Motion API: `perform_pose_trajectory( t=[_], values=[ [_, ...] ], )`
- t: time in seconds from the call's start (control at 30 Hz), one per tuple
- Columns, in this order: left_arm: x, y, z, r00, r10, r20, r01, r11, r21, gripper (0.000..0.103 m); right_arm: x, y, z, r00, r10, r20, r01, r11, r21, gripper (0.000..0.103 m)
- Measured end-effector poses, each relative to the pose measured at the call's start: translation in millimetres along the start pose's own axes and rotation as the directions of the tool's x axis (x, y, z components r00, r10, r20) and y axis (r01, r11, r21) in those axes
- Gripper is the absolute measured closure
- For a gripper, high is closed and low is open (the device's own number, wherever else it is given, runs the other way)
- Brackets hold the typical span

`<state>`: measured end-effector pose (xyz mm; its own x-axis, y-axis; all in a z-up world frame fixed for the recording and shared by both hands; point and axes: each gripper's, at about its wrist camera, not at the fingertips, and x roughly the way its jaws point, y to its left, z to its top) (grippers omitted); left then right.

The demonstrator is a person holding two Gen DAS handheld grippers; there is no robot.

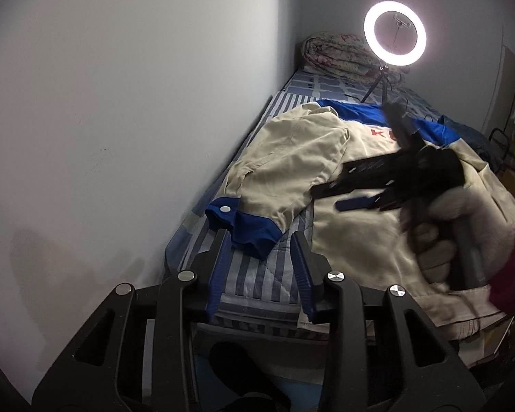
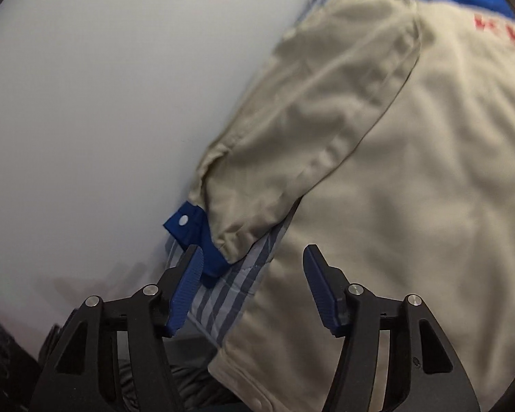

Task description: Fold large clothes

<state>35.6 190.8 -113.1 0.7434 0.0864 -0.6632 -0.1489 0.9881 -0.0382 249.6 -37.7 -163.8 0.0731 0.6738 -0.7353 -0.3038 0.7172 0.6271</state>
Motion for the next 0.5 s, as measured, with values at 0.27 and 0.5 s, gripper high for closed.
perform_pose_trajectory(
  t=[0.27, 0.5],
  values=[
    [2, 13, 2, 0.999, -0.039, -0.008, 0.039, 0.997, -0.061, 0.066, 47, -6, 13, 1.0, -0.006, -0.011, 0.007, 0.995, 0.101, 0.05],
    [3, 15, 4, 0.999, -0.036, -0.017, 0.035, 0.997, -0.067, 0.066, 82, -9, 28, 0.999, 0.04, -0.011, -0.038, 0.984, 0.171, 0.096]
  ],
)
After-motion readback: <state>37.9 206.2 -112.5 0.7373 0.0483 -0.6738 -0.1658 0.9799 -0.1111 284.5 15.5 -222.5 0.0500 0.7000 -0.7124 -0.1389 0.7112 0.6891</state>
